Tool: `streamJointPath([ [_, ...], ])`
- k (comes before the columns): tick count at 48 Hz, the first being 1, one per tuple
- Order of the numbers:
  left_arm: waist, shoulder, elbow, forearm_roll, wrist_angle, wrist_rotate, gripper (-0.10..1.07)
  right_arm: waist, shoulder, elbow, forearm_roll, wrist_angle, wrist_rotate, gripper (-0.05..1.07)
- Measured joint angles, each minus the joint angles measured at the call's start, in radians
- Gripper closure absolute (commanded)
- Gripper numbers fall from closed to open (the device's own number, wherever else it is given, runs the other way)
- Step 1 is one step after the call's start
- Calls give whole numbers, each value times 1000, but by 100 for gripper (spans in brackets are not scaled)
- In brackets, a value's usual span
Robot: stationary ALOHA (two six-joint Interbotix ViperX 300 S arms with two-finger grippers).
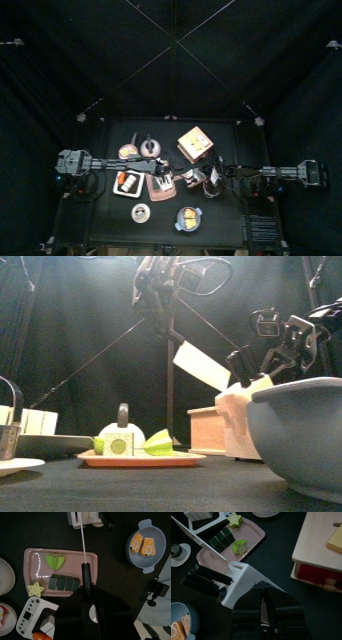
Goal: Put cleaver back in holder
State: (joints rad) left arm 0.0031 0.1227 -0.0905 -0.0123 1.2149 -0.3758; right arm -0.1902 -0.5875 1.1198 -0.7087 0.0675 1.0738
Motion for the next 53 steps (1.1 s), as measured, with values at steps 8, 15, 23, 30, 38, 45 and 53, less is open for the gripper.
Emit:
streamJointPath([
  [8, 11, 3, -12, 0, 0, 2, 57, -2, 2, 0, -2, -18, 2, 71],
  [15, 21, 5, -28, 0, 3, 2, 57, 0, 8, 2, 0, -26, 2, 71],
  [23, 31, 5, -31, -2, 18, 3, 57, 2, 23, 2, 2, -31, 6, 71],
  [30, 32, 5, -31, -9, 25, 5, 57, 2, 29, 0, 2, -31, 6, 71],
  [38, 32, 5, -34, -18, 26, 6, 57, 0, 29, 0, 2, -31, 6, 71],
  [45, 32, 5, -41, -18, 28, 6, 57, -2, 29, 0, 3, -31, 6, 71],
  [53, 31, 5, -43, -20, 26, 5, 57, 0, 31, 2, 3, -32, 8, 71],
])
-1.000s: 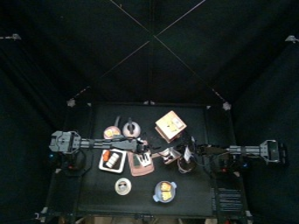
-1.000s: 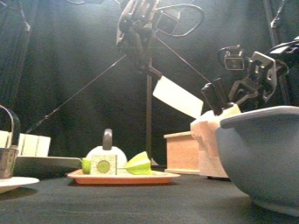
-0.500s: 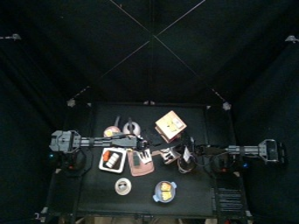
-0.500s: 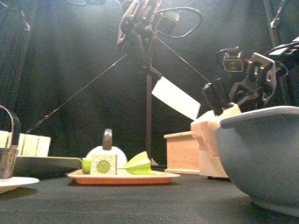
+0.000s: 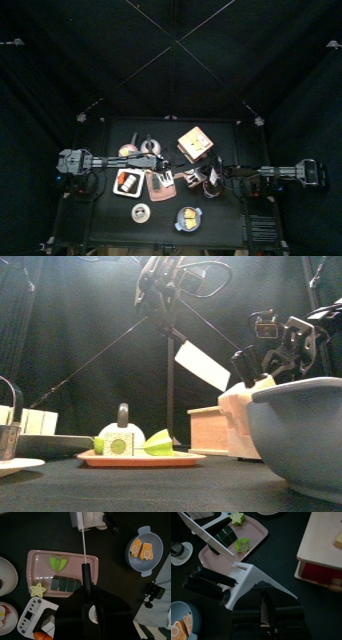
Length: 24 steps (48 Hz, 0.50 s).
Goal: Put cleaver back in holder
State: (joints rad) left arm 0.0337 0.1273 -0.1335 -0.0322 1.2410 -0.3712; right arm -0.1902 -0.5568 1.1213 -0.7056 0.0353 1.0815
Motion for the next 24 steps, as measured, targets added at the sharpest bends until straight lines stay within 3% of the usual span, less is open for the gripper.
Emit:
streamJointPath([
  [24, 0, 12, 0, -5, 2, 2, 57, 2, 0, 9, 2, 0, 2, 71],
])
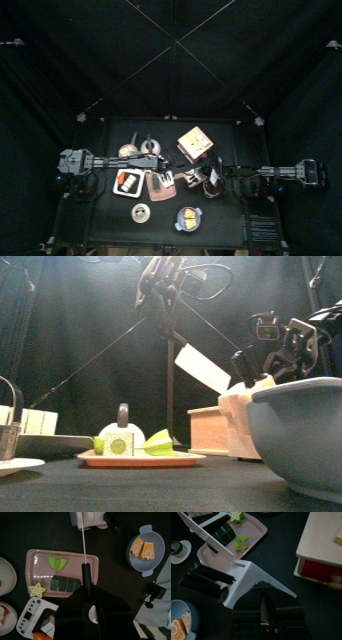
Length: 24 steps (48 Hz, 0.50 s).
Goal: Put cleaver back in holder
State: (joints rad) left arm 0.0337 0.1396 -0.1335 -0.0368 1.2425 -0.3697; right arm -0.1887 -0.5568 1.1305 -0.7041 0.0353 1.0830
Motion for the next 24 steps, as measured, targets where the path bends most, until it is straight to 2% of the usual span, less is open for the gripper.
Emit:
streamJointPath([
  [11, 2, 17, -2, -17, 0, 5, 56, 8, 14, 5, 9, 0, 0, 71],
  [24, 20, 49, -32, -77, 2, 54, 56, 14, 43, 5, 9, 0, 2, 71],
])
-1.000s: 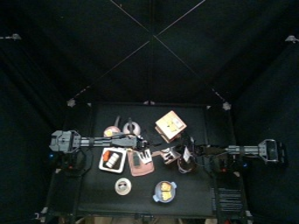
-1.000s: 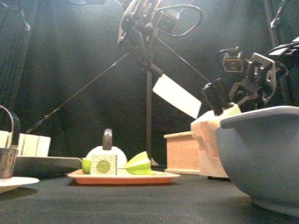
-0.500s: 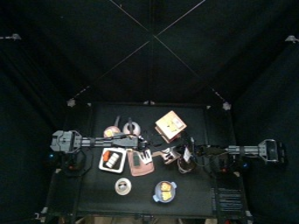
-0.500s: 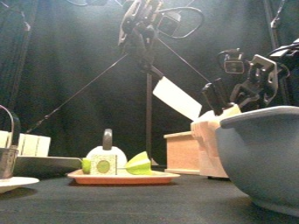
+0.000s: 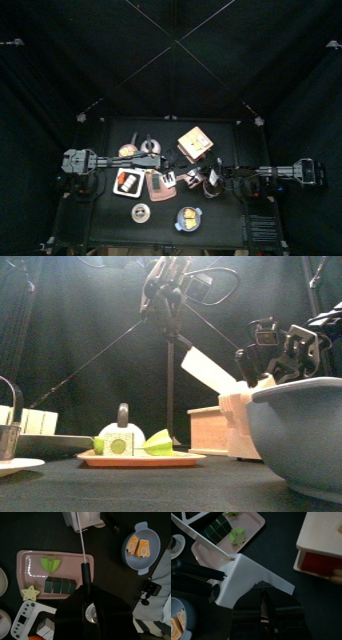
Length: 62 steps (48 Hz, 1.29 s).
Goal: Put cleaver back in holder
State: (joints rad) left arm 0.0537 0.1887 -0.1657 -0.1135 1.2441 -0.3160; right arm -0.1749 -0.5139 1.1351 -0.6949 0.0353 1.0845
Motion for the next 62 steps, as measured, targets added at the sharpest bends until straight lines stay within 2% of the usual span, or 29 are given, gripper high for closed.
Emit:
streamJointPath([
  [20, 28, 41, -84, -8, 69, 6, 56, 0, 2, 0, 0, -18, -2, 71],
  [35, 43, 107, -195, -11, 94, 28, 56, 0, 5, 0, 0, -26, -2, 71],
  [48, 48, 164, -270, -8, 95, 35, 55, 0, 8, 0, 0, -28, -2, 71],
  [62, 49, 209, -308, -8, 77, 57, 54, 2, 8, 0, 3, -28, -2, 71],
])
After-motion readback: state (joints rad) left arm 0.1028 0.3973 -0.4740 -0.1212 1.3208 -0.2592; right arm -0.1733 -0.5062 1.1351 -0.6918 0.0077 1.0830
